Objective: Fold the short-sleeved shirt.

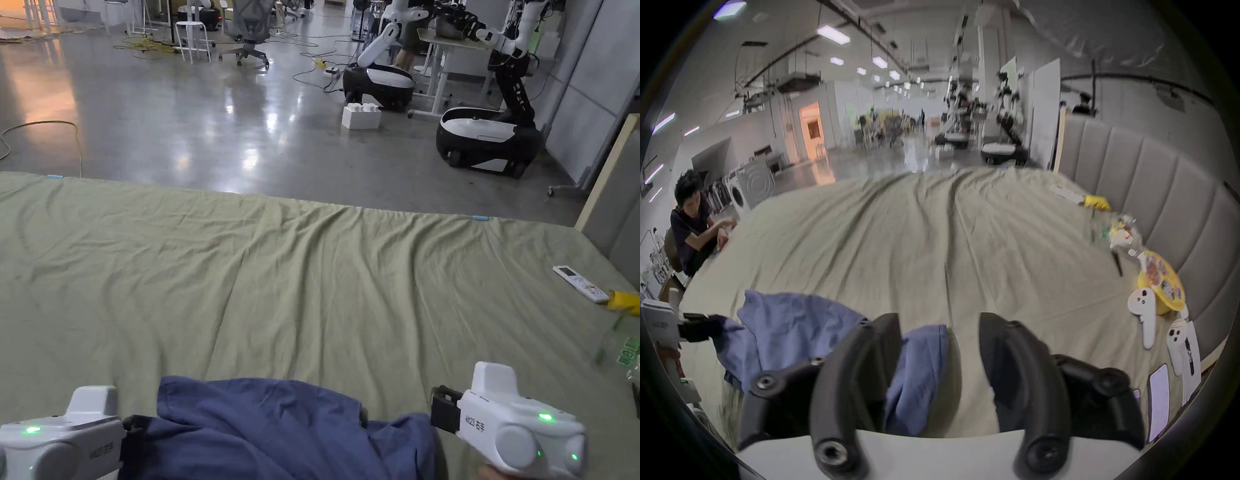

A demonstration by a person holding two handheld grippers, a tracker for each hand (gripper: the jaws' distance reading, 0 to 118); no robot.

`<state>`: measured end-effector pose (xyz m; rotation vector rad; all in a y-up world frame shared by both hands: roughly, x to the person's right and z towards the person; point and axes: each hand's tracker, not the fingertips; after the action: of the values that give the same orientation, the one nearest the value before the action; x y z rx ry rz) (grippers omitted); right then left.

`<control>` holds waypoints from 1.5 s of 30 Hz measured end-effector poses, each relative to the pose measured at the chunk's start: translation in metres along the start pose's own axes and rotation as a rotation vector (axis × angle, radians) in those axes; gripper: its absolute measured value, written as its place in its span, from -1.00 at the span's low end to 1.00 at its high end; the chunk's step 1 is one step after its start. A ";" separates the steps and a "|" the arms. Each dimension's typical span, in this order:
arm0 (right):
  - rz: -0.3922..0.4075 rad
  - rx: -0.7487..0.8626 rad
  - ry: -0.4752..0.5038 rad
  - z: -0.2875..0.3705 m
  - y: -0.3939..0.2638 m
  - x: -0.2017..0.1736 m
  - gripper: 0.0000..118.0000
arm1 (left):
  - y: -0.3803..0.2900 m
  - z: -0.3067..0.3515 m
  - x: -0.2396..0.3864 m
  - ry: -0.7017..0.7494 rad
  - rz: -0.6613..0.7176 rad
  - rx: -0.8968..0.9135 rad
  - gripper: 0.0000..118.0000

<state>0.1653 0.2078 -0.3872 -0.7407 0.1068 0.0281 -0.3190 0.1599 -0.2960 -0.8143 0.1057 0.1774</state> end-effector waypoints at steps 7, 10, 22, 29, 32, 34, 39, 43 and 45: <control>0.028 -0.251 0.033 -0.076 -0.012 -0.008 0.26 | -0.011 0.015 0.001 0.005 0.015 0.012 -0.90; 0.048 -0.291 0.038 -0.092 -0.029 -0.013 -0.26 | -0.017 0.016 0.004 0.010 0.011 0.002 -0.90; 0.002 -0.086 0.019 -0.026 -0.020 0.000 -0.95 | -0.004 0.038 0.004 -0.056 0.004 0.053 -0.90; -0.016 0.098 -0.032 0.055 0.022 0.020 -0.95 | 0.038 0.085 0.006 -0.077 -0.008 0.176 -0.90; 0.013 0.164 -0.048 0.089 0.041 0.024 -0.95 | 0.063 0.111 0.004 -0.088 -0.002 0.251 -0.90; 0.017 0.206 -0.059 0.109 0.056 0.027 -0.95 | 0.078 0.128 0.003 -0.077 -0.008 0.291 -0.90; 0.039 0.297 -0.084 0.153 0.092 0.029 -0.95 | 0.118 0.171 -0.003 -0.042 -0.016 0.372 -0.90; 0.050 0.366 -0.118 0.182 0.120 0.029 -0.95 | 0.148 0.203 -0.015 -0.008 0.003 0.444 -0.90; 0.042 0.402 -0.103 0.193 0.133 0.029 -0.95 | 0.161 0.215 -0.019 -0.011 0.009 0.461 -0.90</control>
<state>0.2024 0.4356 -0.3380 -0.3349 0.0271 0.0820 -0.3639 0.4233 -0.2613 -0.3533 0.1339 0.1581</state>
